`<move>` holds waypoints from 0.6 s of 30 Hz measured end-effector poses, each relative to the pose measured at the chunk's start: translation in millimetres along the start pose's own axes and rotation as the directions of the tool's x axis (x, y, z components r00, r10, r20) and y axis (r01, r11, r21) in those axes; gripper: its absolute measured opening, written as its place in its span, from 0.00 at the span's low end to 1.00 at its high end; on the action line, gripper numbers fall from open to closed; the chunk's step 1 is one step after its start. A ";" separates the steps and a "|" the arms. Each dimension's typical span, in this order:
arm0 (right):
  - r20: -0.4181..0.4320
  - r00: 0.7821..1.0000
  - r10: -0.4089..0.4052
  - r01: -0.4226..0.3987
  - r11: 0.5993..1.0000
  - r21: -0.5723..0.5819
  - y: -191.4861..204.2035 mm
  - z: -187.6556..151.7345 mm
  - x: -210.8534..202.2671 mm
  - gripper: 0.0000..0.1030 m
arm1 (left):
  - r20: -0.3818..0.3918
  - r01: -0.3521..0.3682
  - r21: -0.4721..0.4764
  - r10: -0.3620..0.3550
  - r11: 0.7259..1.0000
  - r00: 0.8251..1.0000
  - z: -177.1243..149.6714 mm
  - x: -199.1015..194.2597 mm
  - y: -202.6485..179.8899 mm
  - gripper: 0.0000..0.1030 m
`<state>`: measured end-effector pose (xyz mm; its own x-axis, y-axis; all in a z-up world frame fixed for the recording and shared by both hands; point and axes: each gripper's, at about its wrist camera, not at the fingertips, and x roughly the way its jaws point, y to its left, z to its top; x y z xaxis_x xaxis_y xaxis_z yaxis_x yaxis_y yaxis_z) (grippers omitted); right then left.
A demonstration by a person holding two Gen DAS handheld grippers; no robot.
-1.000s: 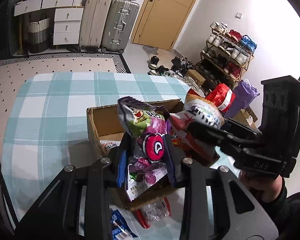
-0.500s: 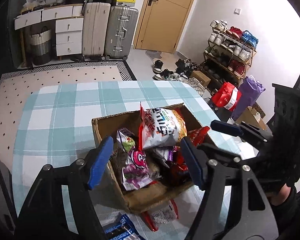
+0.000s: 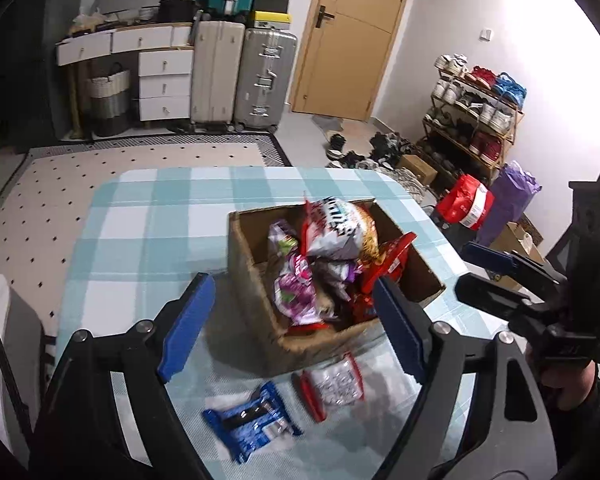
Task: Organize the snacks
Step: 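Open both grippers and withdraw them from the box toward the table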
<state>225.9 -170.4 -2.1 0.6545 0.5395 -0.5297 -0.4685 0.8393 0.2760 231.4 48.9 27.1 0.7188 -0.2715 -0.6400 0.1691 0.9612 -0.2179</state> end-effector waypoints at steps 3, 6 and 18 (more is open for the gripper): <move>0.012 1.000 0.013 -0.013 1.000 0.000 5.6 -7.2 -7.3 0.79 | 0.015 -0.037 -0.011 0.037 0.999 0.999 -13.1 -13.3 5.9 0.80; 0.023 0.999 0.030 -0.030 1.000 0.004 12.7 -14.6 -13.9 0.80 | 0.003 -0.066 -0.022 0.066 0.998 0.998 -27.7 -20.5 10.0 0.81; 0.039 0.999 0.037 -0.037 0.999 0.011 34.5 -49.9 -21.2 0.85 | -0.049 -0.171 -0.084 0.167 0.982 0.985 -91.1 -22.7 10.3 0.98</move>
<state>166.2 -156.3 -21.3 0.6593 0.5721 -0.4878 -0.4858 0.8193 0.3044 155.4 60.5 -27.8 0.7032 -0.1089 -0.7026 -0.0133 0.9860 -0.1662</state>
